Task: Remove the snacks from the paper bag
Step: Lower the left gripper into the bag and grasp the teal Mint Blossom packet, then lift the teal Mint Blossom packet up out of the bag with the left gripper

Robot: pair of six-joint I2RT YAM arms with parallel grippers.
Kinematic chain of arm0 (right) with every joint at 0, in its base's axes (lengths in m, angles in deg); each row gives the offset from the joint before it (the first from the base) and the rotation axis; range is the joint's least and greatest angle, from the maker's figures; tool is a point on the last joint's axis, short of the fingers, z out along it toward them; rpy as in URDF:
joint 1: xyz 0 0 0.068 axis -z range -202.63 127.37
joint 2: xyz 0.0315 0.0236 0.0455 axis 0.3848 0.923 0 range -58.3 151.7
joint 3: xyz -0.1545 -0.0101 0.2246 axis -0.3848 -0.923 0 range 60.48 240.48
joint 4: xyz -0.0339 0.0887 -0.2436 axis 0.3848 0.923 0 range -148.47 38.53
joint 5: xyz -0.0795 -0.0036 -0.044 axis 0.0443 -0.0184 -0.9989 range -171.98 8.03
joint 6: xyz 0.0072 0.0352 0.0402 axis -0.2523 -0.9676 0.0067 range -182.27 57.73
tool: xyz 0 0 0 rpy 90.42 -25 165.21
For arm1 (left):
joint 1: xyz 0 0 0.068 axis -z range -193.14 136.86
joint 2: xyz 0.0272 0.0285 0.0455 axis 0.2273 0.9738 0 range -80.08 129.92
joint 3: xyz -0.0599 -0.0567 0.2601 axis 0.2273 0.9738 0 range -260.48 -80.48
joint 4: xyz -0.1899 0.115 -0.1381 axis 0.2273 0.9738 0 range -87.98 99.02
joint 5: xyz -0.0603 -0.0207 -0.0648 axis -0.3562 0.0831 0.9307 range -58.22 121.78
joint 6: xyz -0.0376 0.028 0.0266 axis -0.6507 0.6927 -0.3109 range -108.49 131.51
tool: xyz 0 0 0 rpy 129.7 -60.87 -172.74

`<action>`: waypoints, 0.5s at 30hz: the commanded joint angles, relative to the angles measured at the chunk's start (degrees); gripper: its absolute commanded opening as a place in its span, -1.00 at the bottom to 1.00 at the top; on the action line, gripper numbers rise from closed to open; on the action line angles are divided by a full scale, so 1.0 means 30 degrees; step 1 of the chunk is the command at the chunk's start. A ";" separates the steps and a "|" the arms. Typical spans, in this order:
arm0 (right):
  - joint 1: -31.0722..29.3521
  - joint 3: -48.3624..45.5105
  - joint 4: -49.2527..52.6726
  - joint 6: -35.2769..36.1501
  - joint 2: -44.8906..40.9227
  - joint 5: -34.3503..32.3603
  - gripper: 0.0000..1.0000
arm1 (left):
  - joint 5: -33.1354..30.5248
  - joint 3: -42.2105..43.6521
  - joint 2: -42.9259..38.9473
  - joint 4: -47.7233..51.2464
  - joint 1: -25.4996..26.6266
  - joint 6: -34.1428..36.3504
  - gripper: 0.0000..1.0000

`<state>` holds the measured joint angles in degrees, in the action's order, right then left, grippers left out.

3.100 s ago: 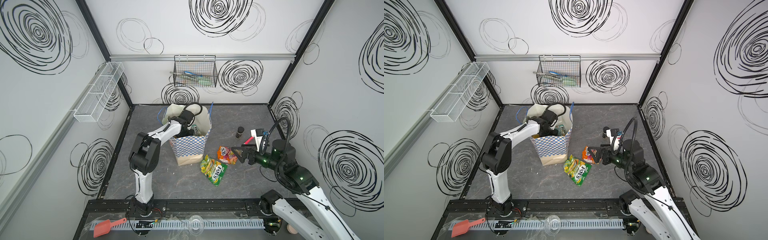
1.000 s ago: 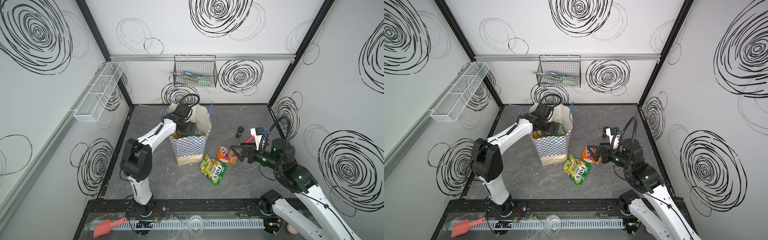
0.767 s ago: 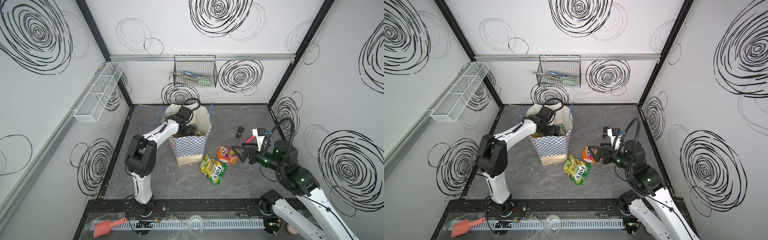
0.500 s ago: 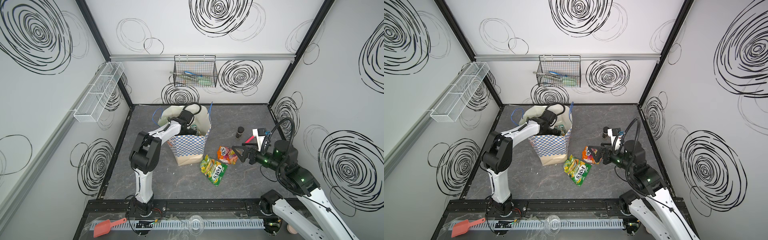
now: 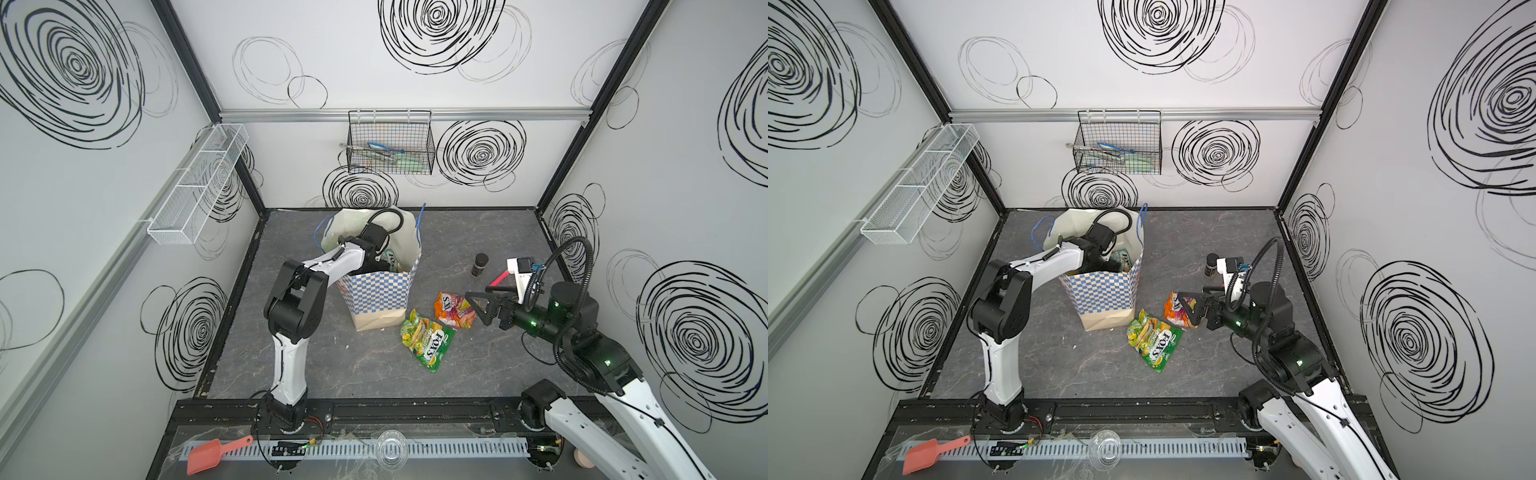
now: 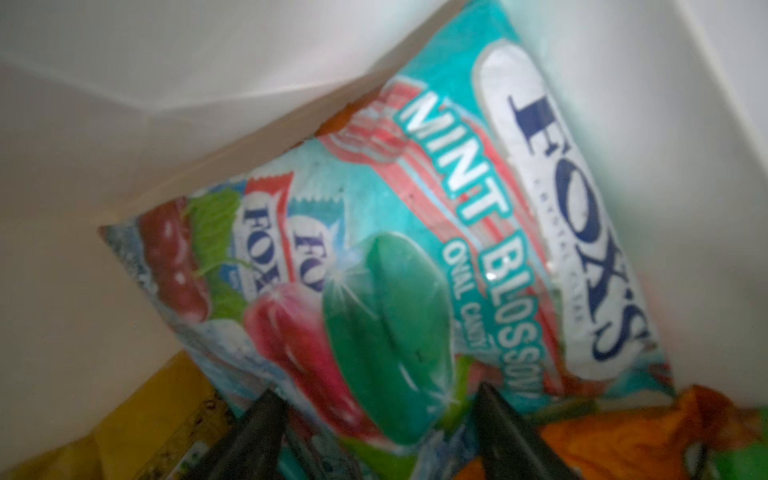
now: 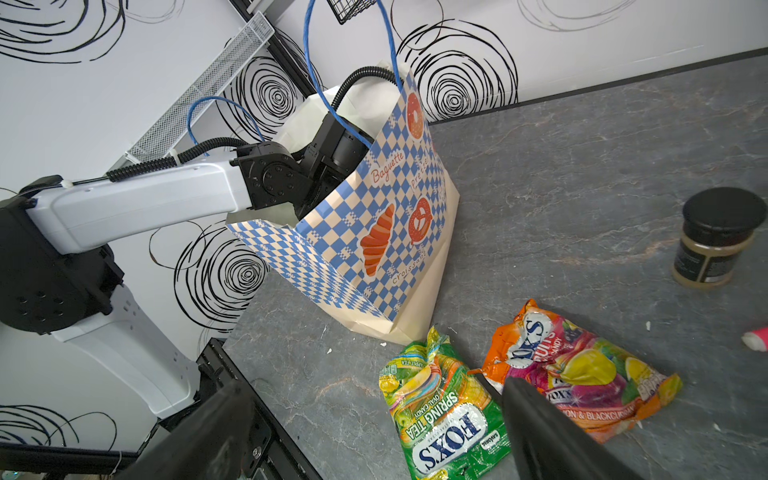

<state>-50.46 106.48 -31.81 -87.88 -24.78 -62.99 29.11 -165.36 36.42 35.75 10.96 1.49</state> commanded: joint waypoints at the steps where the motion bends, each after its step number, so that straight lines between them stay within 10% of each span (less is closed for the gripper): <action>1: 0.0010 0.0033 0.0343 0.0156 -0.0106 -0.0060 0.95 | 0.0141 0.0165 0.0862 0.0737 -0.0035 -0.0067 0.10; 15: 0.0015 0.0074 0.0226 0.0127 0.0004 -0.0096 0.95 | 0.0315 0.0196 -0.0626 0.0425 -0.0136 0.0051 -1.00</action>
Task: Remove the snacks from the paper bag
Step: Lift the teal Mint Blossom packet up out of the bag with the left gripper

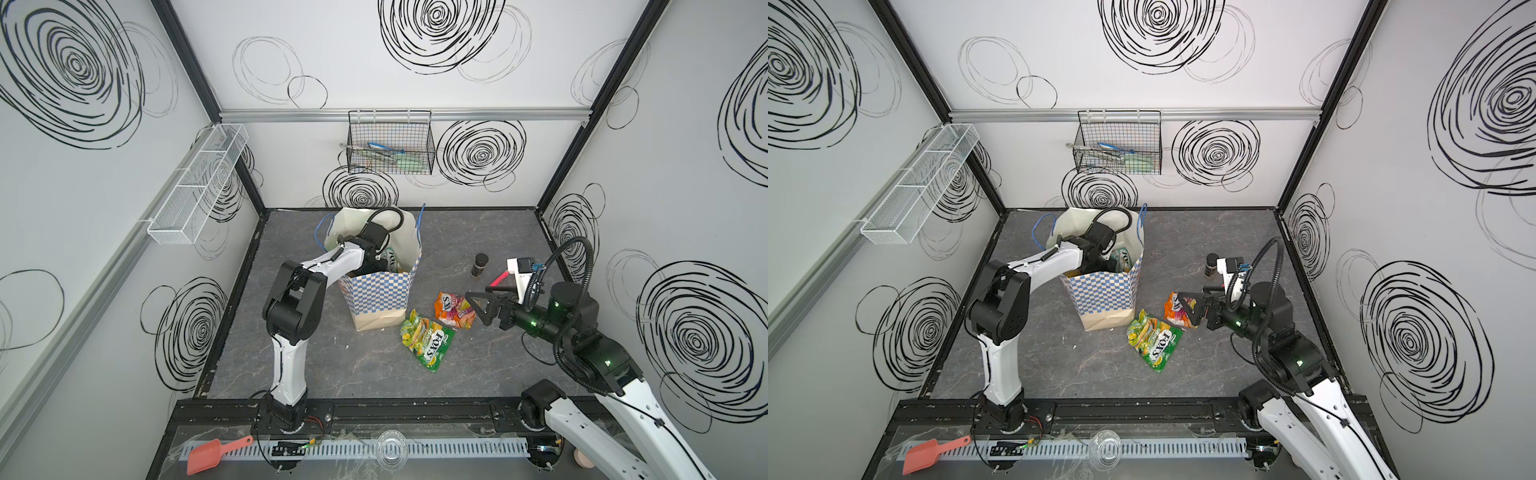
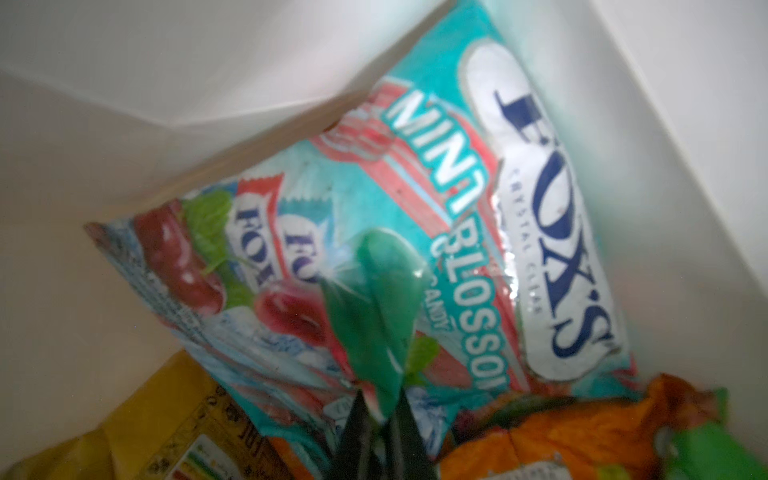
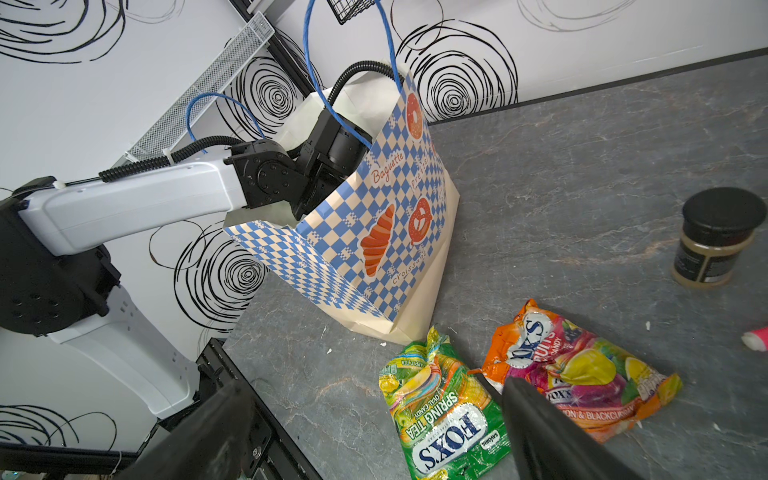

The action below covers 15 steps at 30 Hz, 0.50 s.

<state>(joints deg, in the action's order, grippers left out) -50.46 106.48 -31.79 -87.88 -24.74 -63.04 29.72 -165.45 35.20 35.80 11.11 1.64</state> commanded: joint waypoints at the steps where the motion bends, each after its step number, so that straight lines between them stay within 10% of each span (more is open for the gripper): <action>1: -0.0003 0.0055 0.0219 0.0127 0.0017 -0.0079 0.95 | 0.0217 0.0278 -0.0453 0.0273 -0.0204 -0.0005 -1.00; 15: 0.0017 0.0197 -0.0059 0.0098 0.0422 0.0095 0.95 | -0.0142 0.1441 -0.4409 -0.2056 -0.0517 -0.0249 -1.00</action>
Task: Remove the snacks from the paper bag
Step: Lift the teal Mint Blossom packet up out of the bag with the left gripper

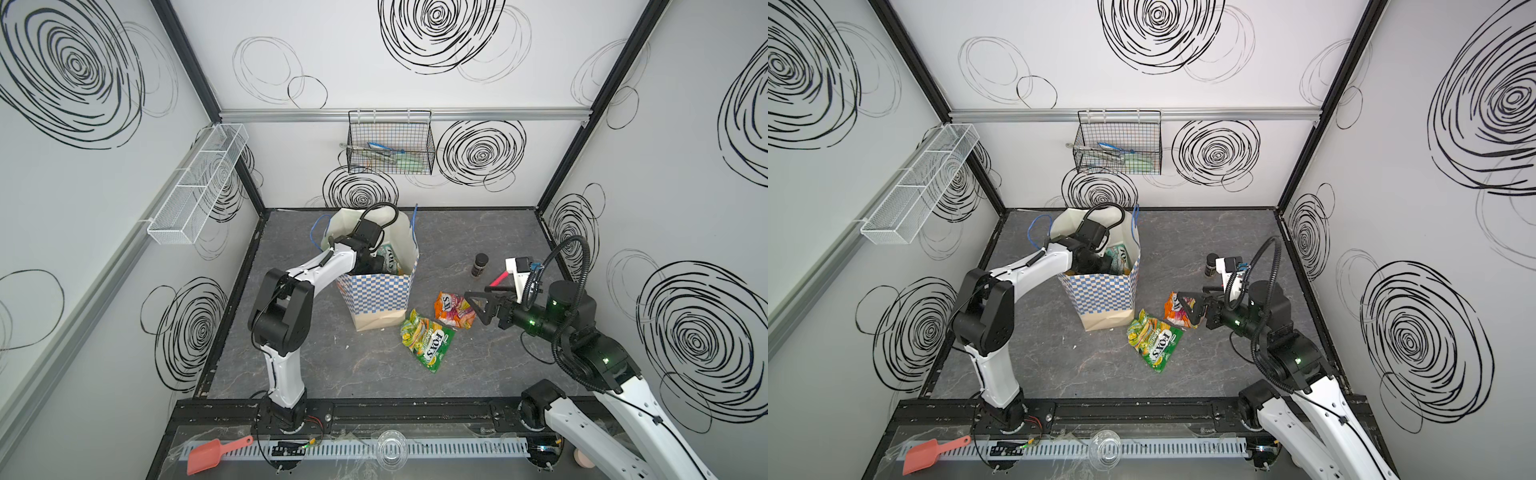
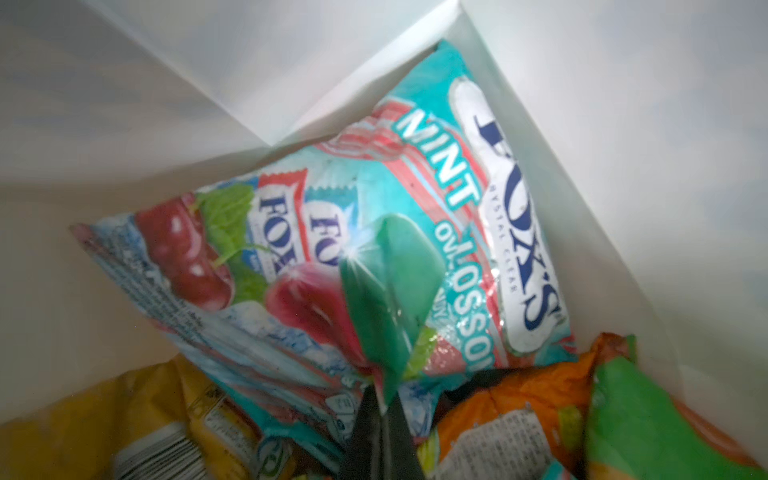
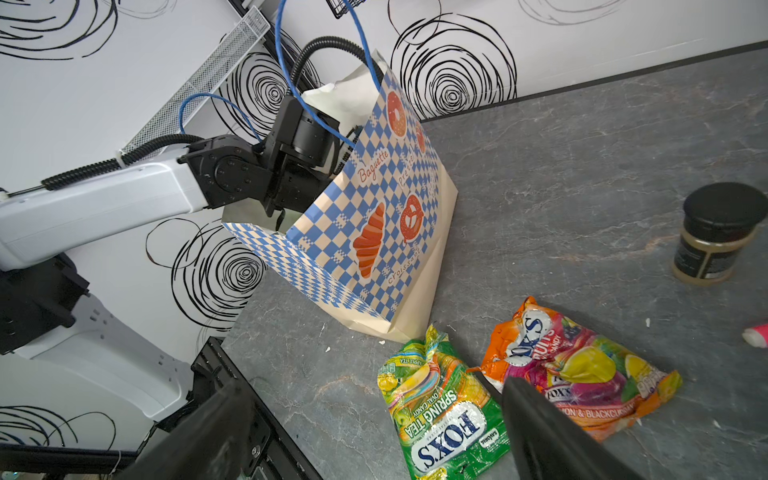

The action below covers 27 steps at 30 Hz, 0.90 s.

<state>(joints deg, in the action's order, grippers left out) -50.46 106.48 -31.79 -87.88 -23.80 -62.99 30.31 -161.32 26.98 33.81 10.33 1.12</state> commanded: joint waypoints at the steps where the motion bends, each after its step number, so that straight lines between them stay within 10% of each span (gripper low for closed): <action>1: 0.0017 0.0202 -0.0116 0.0098 0.0159 0.0091 0.95 | -0.0398 0.0108 -0.1974 -0.1550 -0.0261 -0.0108 -1.00; 27: 0.0013 0.0227 -0.0308 0.0096 0.0297 0.0104 0.95 | -0.0450 -0.2167 -0.7648 -0.2971 -0.0294 -0.0742 -1.00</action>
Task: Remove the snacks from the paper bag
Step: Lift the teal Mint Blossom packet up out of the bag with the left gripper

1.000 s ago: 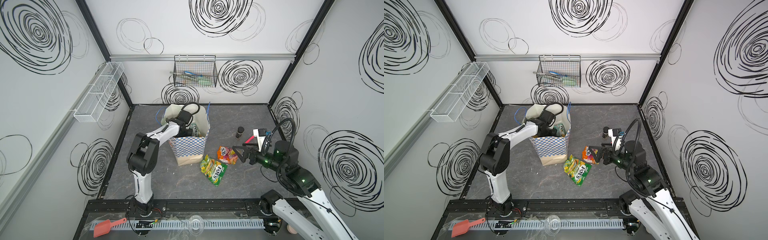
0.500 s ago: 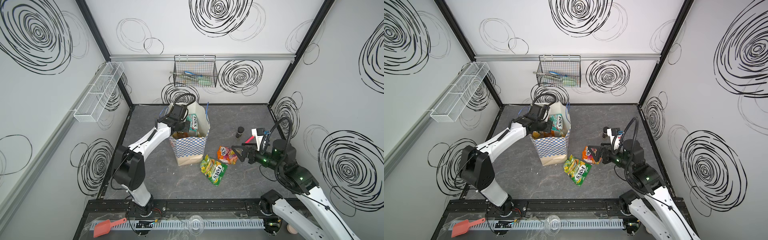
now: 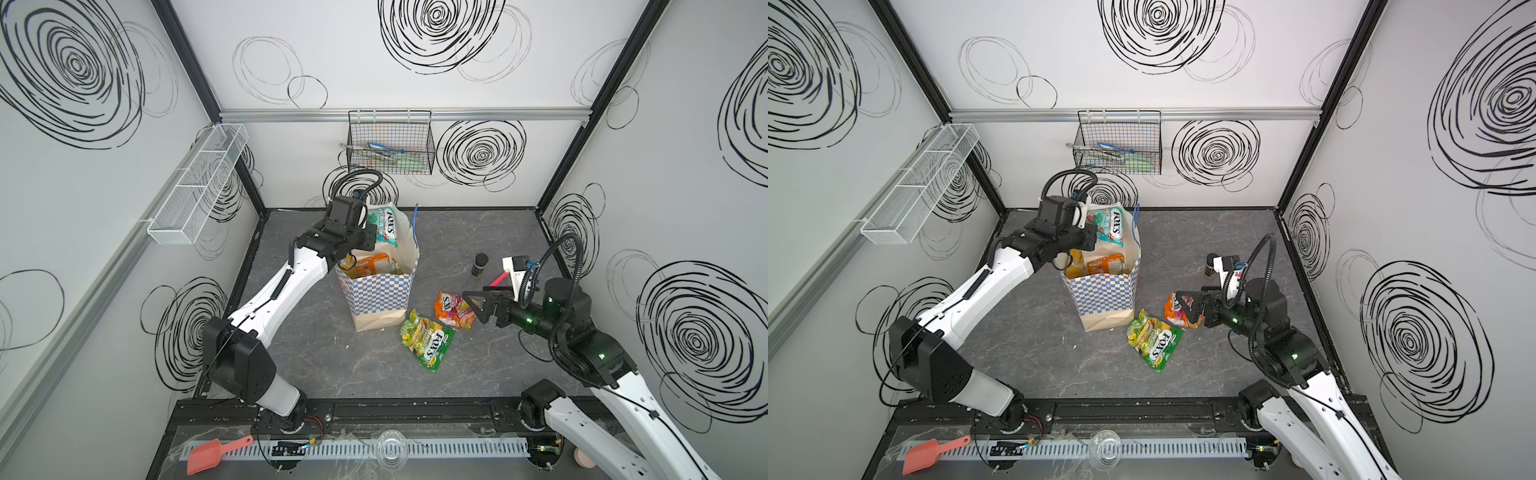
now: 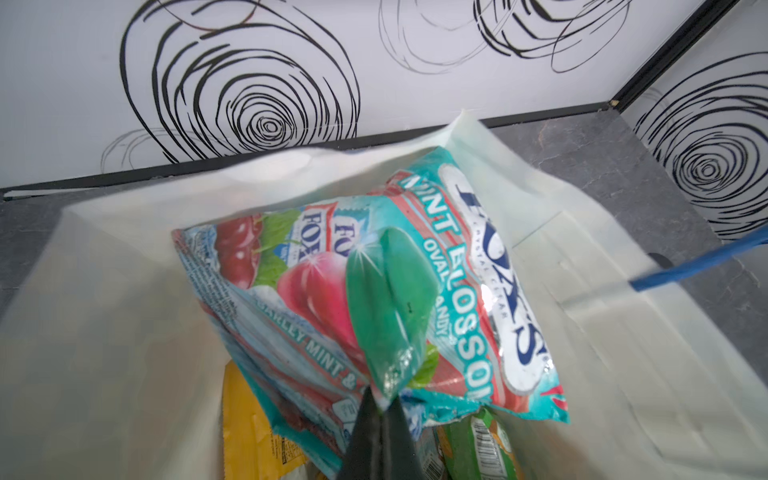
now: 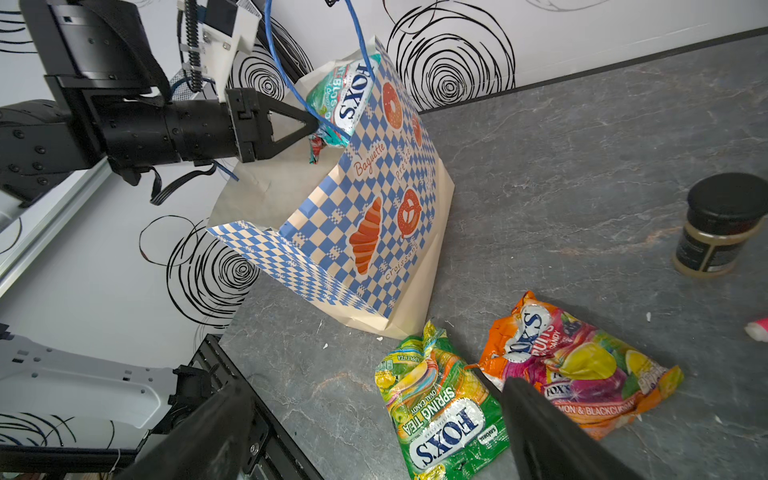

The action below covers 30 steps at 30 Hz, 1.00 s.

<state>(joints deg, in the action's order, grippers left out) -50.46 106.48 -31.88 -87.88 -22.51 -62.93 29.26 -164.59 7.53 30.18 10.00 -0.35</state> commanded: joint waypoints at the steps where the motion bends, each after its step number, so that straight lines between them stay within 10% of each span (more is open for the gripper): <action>1: 0.0007 0.0264 -0.0268 0.0098 -0.0179 0.0082 0.95 | -0.0075 -0.1123 -0.1292 -0.1798 -0.0188 -0.0240 -1.00; 30: 0.0009 0.1998 -0.1906 0.0728 -0.0207 -0.2050 0.95 | 0.2247 -0.3973 -0.5042 -0.2624 0.2838 -0.0751 -1.00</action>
<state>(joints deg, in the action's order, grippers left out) -50.46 109.83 -35.75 -87.73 -22.69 -66.27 33.41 -174.12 -6.04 28.85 16.69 -1.81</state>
